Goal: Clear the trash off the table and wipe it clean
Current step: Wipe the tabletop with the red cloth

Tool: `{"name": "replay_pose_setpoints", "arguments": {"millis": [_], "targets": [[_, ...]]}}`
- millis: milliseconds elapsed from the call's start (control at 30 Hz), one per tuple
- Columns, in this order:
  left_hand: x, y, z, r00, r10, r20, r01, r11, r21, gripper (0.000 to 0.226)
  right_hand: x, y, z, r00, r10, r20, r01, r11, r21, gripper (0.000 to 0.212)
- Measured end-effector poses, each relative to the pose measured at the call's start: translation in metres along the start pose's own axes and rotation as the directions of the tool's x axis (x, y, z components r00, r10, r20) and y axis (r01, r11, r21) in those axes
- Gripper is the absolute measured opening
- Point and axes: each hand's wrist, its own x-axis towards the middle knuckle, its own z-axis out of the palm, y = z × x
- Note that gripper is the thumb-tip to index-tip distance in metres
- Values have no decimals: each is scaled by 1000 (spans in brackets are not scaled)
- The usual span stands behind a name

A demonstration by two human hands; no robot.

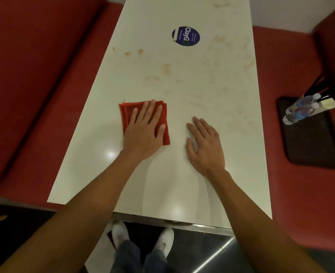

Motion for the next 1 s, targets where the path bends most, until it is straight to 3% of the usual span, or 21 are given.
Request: {"name": "replay_pose_setpoints", "arguments": {"millis": [67,167,267,367,467,633,700,767,867,1000], "targets": [[-18,-22,-3,999,33,-7,-33,999,-25,69,1,0,-1,1000,3,-5,-3,1000,7,51],[7,-54,-8,993,-112,-29,112,994,2,70,1,-2,-2,1000,27,-4,-27,1000,16,51],[51,-35,-6,976,-215,-29,214,976,-23,73,2,-3,-2,999,37,16,-37,999,1,54],[37,5,1,999,-49,-8,49,999,3,70,2,-2,-2,999,44,30,-44,999,-11,56],[11,-24,-2,997,74,-12,-74,997,6,68,3,-3,-3,998,50,30,-50,999,4,55],[83,-71,-8,986,-167,-12,167,986,-1,73,4,-4,-1,997,63,37,-63,998,-13,57],[101,-41,-5,990,-144,-5,144,989,16,73,5,-3,0,997,62,43,-61,998,-29,58],[89,-18,-5,1000,-25,-1,25,1000,13,71,5,-3,0,997,61,50,-60,998,-34,58],[46,-41,-5,994,111,-7,-111,994,-3,68,6,-4,0,997,57,43,-55,998,-32,57],[70,-90,-13,998,-67,-15,68,997,21,70,6,-5,0,998,61,19,-61,998,-6,56]]}}
